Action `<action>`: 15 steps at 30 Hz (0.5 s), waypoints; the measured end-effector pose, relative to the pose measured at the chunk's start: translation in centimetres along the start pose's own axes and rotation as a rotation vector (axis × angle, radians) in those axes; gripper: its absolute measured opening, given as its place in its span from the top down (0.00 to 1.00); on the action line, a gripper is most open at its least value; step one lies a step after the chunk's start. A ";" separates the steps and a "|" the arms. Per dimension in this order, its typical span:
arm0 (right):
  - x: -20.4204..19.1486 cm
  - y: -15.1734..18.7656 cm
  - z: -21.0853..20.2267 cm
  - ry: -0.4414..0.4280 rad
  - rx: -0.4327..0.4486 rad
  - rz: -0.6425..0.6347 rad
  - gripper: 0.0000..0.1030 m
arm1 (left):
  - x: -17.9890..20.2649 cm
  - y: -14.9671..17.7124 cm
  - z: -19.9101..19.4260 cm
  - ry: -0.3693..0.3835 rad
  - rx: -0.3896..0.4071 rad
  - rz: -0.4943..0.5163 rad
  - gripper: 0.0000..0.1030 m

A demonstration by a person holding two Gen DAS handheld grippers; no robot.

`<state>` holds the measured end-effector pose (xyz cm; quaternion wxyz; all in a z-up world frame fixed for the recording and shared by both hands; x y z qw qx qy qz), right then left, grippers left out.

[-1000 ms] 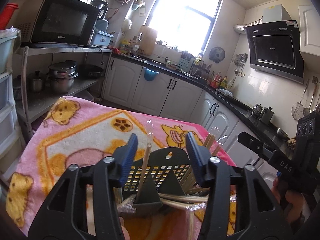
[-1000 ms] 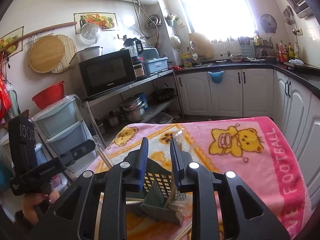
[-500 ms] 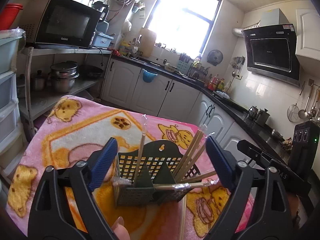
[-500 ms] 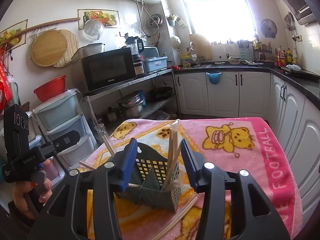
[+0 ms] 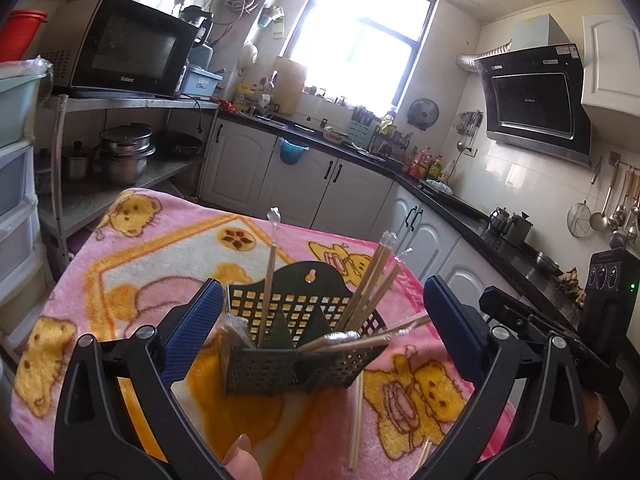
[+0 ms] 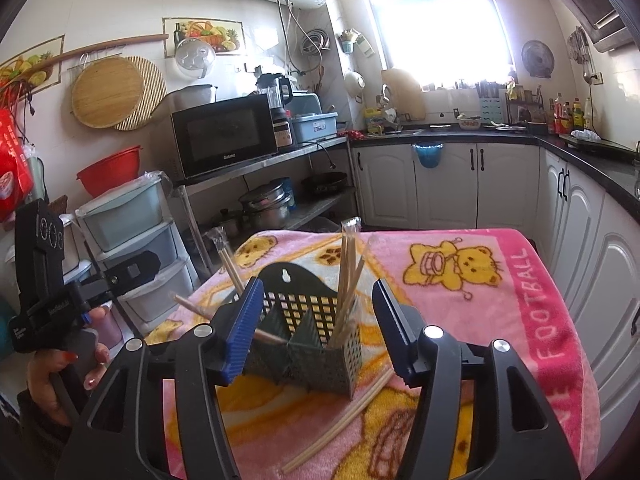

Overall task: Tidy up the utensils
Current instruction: 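Withdraw both grippers from the caddy and move toward the loose chopsticks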

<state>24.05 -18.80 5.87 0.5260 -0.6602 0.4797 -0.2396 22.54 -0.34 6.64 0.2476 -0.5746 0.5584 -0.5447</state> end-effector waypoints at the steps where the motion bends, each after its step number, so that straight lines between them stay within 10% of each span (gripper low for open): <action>1: 0.1 0.4 -0.1 0.002 -0.007 0.001 0.47 | 0.2 0.2 -0.1 0.003 -0.004 0.003 0.10; 15: 0.8 3.8 -1.5 0.042 -0.049 -0.008 0.42 | 1.0 3.3 0.0 0.006 -0.053 0.018 0.10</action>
Point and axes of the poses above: each gripper's, at about its wrist camera, not at the fingertips, and z roughly the way its jaws point, x to its right, y to its underside, the point moved 9 cm from there along z, roughly the way its jaws point, and after that the axes turned 3 degrees about x, right-handed, at the moved point
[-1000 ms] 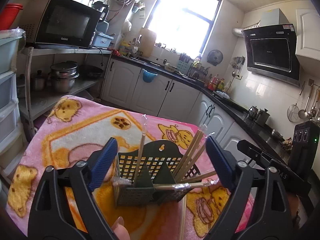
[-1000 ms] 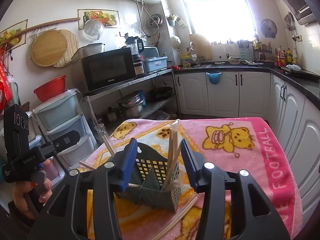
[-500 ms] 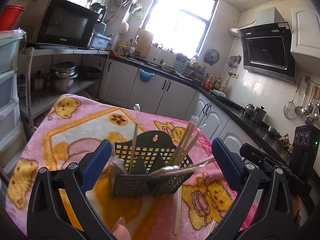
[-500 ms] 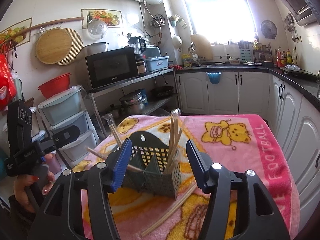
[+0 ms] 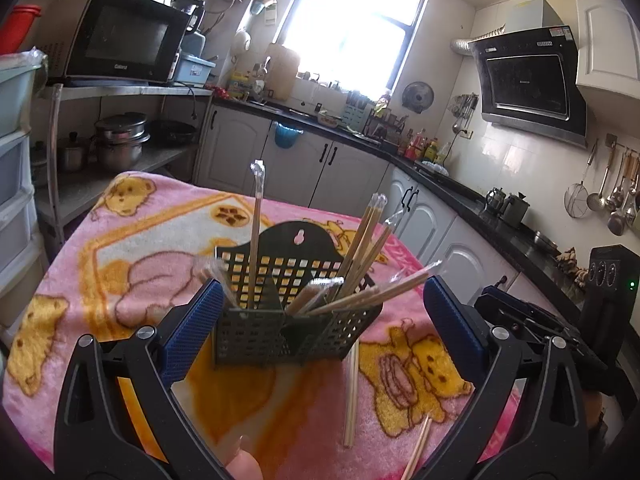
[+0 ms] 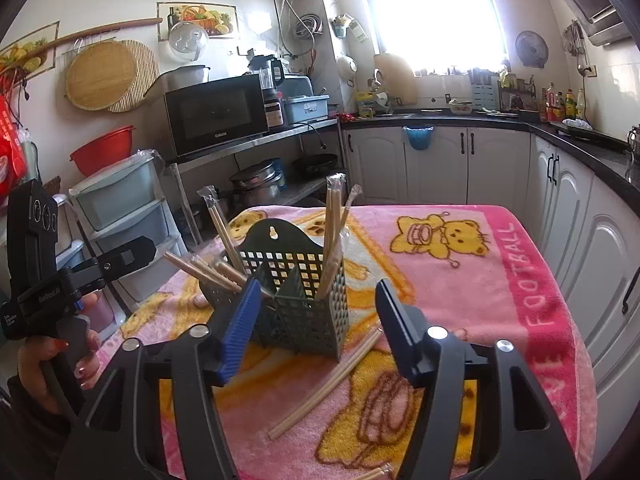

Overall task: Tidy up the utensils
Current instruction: 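Withdraw both grippers from the caddy and move toward the loose chopsticks, then close the left gripper on a wrapped chopstick while the right gripper grasps another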

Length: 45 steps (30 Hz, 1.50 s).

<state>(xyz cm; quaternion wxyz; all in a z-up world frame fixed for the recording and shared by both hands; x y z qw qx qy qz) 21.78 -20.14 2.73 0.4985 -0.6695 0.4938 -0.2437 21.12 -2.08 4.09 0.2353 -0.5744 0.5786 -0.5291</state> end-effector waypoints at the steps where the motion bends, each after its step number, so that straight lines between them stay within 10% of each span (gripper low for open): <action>1: 0.1 0.2 0.0 0.002 -0.003 -0.001 0.42 | 0.0 0.3 0.1 0.001 -0.007 -0.003 0.10; 45: 3.4 9.5 0.1 0.059 -0.200 0.037 0.36 | 0.5 11.3 3.1 -0.003 -0.263 0.045 0.10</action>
Point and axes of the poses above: each gripper's, at about its wrist camera, not at the fingertips, and z roughly the way its jaws point, x to its right, y to its underside, the point moved 9 cm from there along z, roughly the way its jaws point, and after that the axes turned 3 degrees about x, right-handed, at the moved point
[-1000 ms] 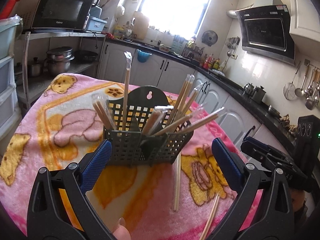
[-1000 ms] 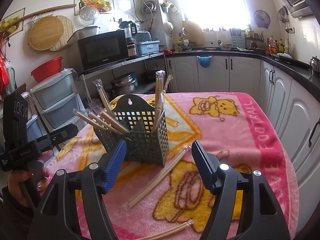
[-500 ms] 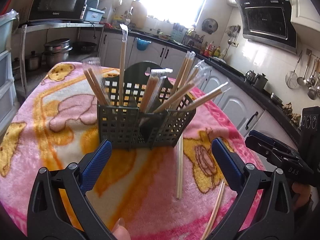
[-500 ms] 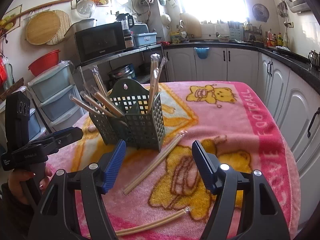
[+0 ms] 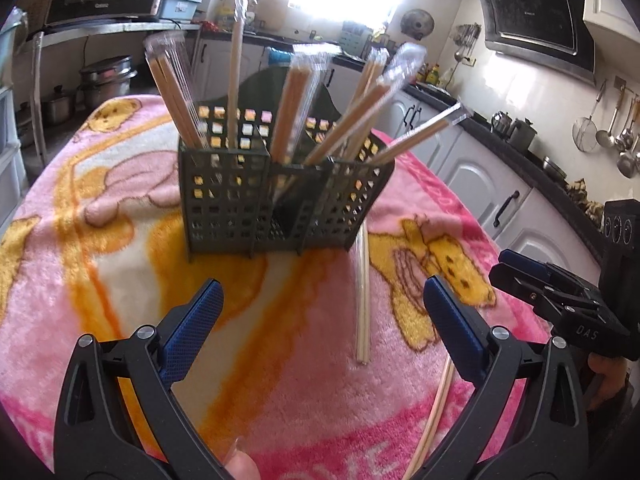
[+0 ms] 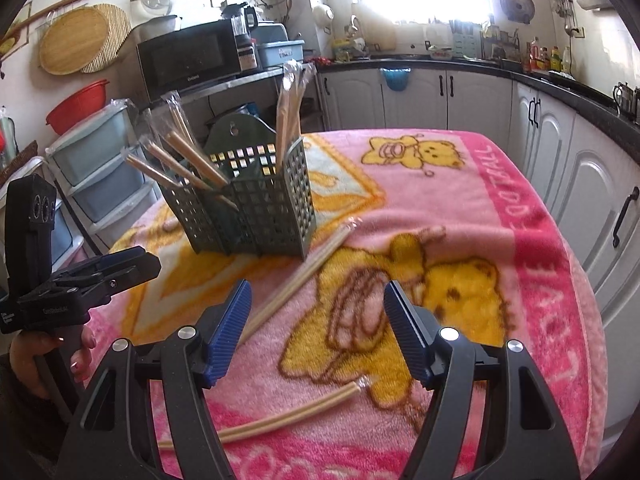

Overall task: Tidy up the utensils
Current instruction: 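Close the left gripper on a wrapped chopstick while the right gripper grasps another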

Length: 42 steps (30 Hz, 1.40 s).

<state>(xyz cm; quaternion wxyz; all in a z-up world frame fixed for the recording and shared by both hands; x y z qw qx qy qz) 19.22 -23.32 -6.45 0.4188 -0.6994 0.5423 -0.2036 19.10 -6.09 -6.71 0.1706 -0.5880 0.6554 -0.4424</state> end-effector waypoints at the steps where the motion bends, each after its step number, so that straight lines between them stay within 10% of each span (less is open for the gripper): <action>1: 0.1 0.2 0.0 0.001 -0.004 0.001 0.36 | 0.1 0.2 0.2 0.002 -0.006 0.001 0.10; 8: 0.8 2.2 0.5 0.010 -0.050 0.015 0.36 | 1.0 2.6 1.6 0.024 -0.078 0.013 0.11; 22: 2.7 6.3 2.4 -0.031 -0.182 0.138 0.46 | 4.3 7.9 4.8 0.117 -0.236 0.052 0.49; 42: 3.7 7.3 4.1 -0.062 -0.223 0.239 0.69 | 3.2 7.9 6.1 0.051 -0.244 0.068 0.87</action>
Point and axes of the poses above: each gripper's, at about its wrist camera, not at the fingertips, and z roughly the way its jaws point, x to its right, y to its underside, the point moved 9 cm from there along z, roughly the way its jaws point, and after that the axes turned 3 degrees about x, right-handed, at the moved point
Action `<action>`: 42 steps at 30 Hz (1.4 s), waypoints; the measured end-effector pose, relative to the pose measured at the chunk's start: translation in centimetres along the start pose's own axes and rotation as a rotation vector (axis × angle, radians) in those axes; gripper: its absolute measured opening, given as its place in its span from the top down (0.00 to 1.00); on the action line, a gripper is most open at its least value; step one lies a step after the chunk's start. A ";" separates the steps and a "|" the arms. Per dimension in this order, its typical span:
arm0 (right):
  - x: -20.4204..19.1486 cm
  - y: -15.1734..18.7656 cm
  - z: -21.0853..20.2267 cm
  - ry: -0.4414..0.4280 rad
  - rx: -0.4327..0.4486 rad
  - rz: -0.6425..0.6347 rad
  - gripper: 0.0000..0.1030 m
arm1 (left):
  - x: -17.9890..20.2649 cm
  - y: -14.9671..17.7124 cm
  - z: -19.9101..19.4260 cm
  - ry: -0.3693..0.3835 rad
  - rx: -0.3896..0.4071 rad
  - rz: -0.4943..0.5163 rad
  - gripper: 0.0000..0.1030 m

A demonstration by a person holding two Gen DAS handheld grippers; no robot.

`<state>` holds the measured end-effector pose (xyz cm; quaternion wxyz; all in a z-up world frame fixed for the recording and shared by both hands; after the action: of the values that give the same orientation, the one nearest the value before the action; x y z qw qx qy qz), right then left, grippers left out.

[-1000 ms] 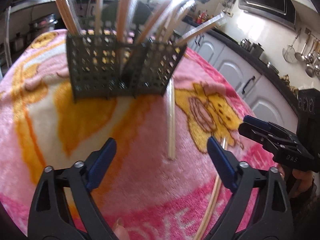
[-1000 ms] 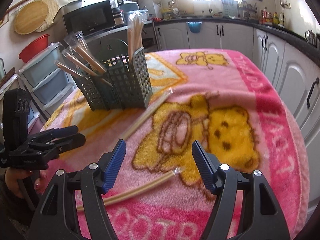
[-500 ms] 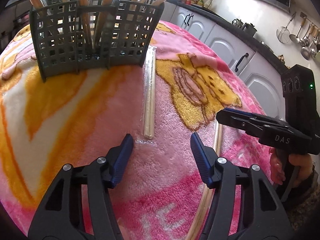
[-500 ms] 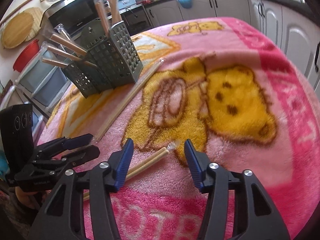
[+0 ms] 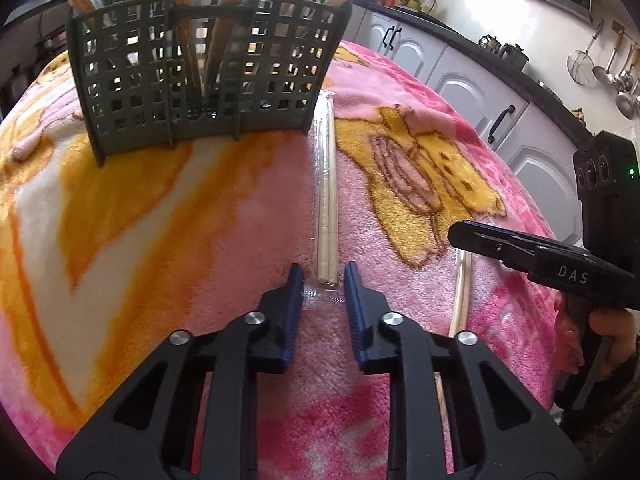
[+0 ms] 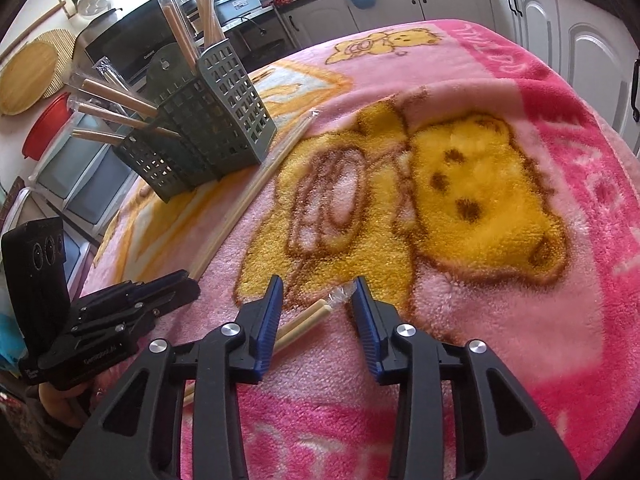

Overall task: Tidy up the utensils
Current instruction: 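Close the left gripper on a wrapped chopstick while the right gripper grasps another, then lift both held chopsticks and carry them over the green caddy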

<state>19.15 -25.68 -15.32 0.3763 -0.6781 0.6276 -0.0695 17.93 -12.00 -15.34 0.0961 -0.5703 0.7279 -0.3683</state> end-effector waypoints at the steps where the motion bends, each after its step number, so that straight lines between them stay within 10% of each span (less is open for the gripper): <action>1: 0.1 0.1 0.0 0.001 0.000 0.000 0.71 | -0.1 0.0 -0.1 0.006 0.000 -0.007 0.87; 11: 0.3 -0.1 -0.5 0.004 0.020 0.001 0.94 | -0.5 -0.1 -1.4 0.026 0.033 -0.029 0.93; 42: -11.0 -9.5 -10.0 -0.134 0.377 -0.237 0.96 | 0.2 -8.9 -15.2 0.069 0.406 -0.004 0.95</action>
<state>18.89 -20.66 1.57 0.5262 -0.6678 0.4933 -0.1839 16.09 -6.39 1.23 0.1834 -0.5276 0.6407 -0.5268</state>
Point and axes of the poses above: each gripper's, at about its wrist camera, not at the fingertips, and z roughly the way its jaws point, x to its right, y to its underside, the point moved 9 cm from there along z, roughly the way its jaws point, and after that the axes turned 3 degrees about x, right-handed, at the moved point
